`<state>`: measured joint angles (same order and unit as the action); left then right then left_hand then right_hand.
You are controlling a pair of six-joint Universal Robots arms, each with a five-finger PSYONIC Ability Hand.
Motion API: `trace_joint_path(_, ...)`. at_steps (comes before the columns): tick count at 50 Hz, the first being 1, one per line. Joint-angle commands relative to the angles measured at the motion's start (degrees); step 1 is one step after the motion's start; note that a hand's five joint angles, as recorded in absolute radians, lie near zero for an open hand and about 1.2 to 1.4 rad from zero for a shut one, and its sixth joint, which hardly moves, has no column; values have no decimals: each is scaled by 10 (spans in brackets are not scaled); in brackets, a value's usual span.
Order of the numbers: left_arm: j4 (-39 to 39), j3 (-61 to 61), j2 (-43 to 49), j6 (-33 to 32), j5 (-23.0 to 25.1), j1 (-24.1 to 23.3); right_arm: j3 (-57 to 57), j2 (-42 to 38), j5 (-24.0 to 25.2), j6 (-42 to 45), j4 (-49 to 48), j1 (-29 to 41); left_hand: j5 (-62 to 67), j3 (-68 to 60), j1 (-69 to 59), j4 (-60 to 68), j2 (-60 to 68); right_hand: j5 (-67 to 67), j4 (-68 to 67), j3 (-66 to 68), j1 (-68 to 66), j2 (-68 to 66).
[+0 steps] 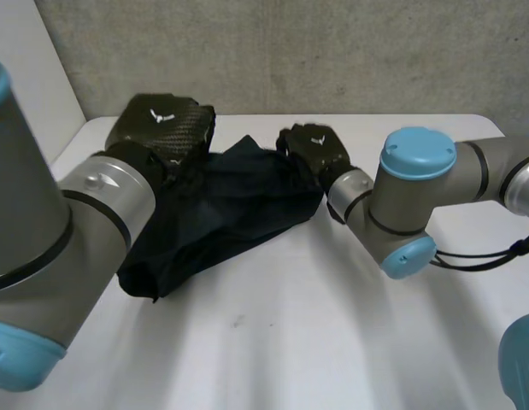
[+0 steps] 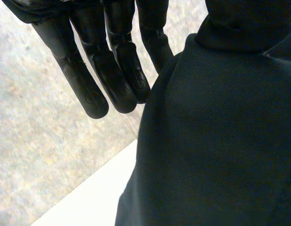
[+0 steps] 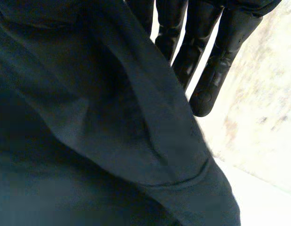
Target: Fold the shorts.
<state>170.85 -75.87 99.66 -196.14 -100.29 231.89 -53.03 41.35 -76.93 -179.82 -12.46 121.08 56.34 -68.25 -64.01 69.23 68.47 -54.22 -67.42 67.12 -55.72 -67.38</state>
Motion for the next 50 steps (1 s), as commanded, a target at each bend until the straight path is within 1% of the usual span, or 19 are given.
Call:
trace_joint_path(1,13,33,-44,-1,2,18,-42,141,-13,31,23,-5,137,-117,-160,108,115,-158,-126,129,-243,-126)
trace_joint_path(3,21,50,-57,-2,2,23,-51,188,-13,50,26,-8,137,-117,-160,108,115,-158,-126,129,-243,-126)
trace_joint_path(4,27,71,-73,-6,2,28,-59,236,-15,74,25,-15,137,-117,-160,108,115,-158,-126,129,-243,-126)
trace_joint_path(6,36,92,-89,-11,3,33,-66,281,-19,97,24,-22,137,-117,-160,108,115,-158,-126,129,-243,-126)
trace_joint_path(7,40,105,-96,-12,4,37,-72,320,-16,114,22,-28,137,-117,-160,108,115,-158,-126,129,-243,-126)
trace_joint_path(11,53,165,-133,-14,5,50,-76,401,-14,137,21,-34,137,-117,-160,108,115,-158,-126,129,-243,-126)
trace_joint_path(15,53,196,-167,-14,3,50,-79,466,-14,141,28,-34,137,-117,-160,108,115,-158,-126,129,-243,-126)
trace_joint_path(17,53,198,-183,-14,3,49,-82,489,-15,141,31,-34,137,-117,-160,108,115,-158,-126,129,-243,-126)
trace_joint_path(20,52,194,-221,-14,3,46,-95,550,-15,142,52,-35,137,-117,-160,108,115,-158,-126,129,-243,-126)
trace_joint_path(23,48,184,-246,-14,3,45,-99,586,-12,142,85,-39,137,-117,-160,108,115,-158,-126,129,-243,-126)
trace_joint_path(25,47,174,-250,-14,4,45,-98,590,-9,143,106,-39,137,-117,-160,108,115,-158,-126,129,-243,-126)
trace_joint_path(31,48,130,-221,-14,5,50,-118,567,-1,143,153,-53,137,-117,-160,108,115,-158,-126,129,-243,-126)
trace_joint_path(35,50,105,-143,-14,7,58,-139,504,-1,151,155,-58,137,-117,-160,108,115,-158,-126,129,-243,-126)
trace_joint_path(36,51,101,-125,-14,7,60,-143,471,-4,159,155,-57,137,-117,-160,108,115,-158,-126,129,-243,-126)
trace_joint_path(43,63,119,65,-15,7,100,-131,321,-15,195,154,-52,137,-117,-160,108,115,-158,-126,129,-243,-126)
trace_joint_path(44,70,138,116,-15,8,102,-121,282,-22,206,151,-51,137,-117,-160,108,115,-158,-126,129,-243,-126)
trace_joint_path(47,81,182,193,-17,9,107,-91,220,-36,223,146,-49,137,-117,-160,108,115,-158,-126,129,-243,-126)
trace_joint_path(48,86,220,242,-20,10,110,-62,173,-50,231,134,-47,137,-117,-160,108,115,-158,-126,129,-243,-126)
trace_joint_path(50,89,264,290,-26,12,110,-27,123,-67,237,111,-45,137,-117,-160,108,115,-158,-126,129,-243,-126)
